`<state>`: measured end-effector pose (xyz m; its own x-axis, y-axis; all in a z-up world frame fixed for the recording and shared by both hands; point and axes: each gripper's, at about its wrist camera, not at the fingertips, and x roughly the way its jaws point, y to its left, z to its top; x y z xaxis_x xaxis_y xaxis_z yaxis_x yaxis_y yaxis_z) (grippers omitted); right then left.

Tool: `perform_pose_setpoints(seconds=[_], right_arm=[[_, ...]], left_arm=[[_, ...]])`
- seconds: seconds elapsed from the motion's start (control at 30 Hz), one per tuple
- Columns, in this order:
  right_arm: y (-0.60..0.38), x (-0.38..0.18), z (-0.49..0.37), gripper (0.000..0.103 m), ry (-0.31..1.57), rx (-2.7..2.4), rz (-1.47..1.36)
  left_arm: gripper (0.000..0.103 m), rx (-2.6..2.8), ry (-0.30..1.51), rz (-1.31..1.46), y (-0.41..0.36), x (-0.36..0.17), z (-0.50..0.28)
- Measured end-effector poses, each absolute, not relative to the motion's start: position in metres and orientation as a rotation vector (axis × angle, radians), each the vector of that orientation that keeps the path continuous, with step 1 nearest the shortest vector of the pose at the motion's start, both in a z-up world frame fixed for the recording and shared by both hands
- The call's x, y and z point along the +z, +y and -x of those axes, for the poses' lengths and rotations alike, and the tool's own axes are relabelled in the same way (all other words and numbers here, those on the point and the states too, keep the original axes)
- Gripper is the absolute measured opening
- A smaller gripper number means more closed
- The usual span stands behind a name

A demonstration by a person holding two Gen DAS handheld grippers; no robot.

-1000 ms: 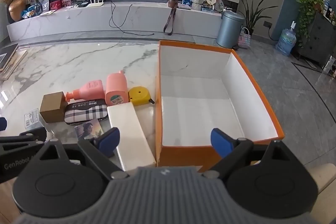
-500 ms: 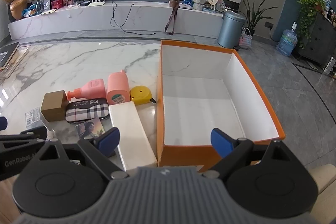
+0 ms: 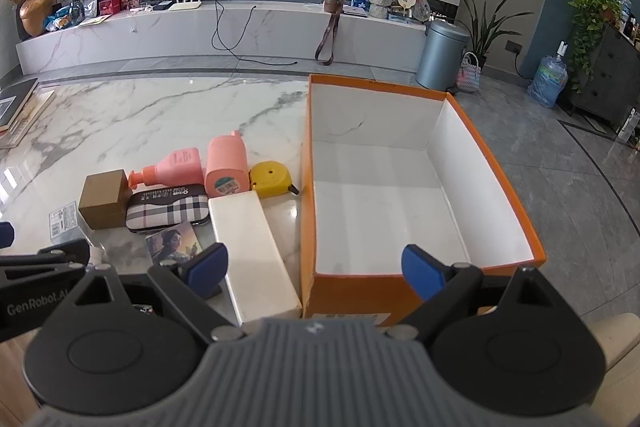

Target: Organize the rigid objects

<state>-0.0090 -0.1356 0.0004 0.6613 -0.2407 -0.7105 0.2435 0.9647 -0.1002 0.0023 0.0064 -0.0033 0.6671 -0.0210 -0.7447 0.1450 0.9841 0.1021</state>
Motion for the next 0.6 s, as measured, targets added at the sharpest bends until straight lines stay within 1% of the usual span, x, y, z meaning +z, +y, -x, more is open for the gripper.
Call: perform_pose_setpoints(seconds=[0.6], right_arm=[[-0.1349,-0.0039,0.0075,0.093,0.816,-0.263,-0.002]], left_arm=[[0.091,-0.097,0.837,-0.157,0.0065,-0.0045,-0.0015]])
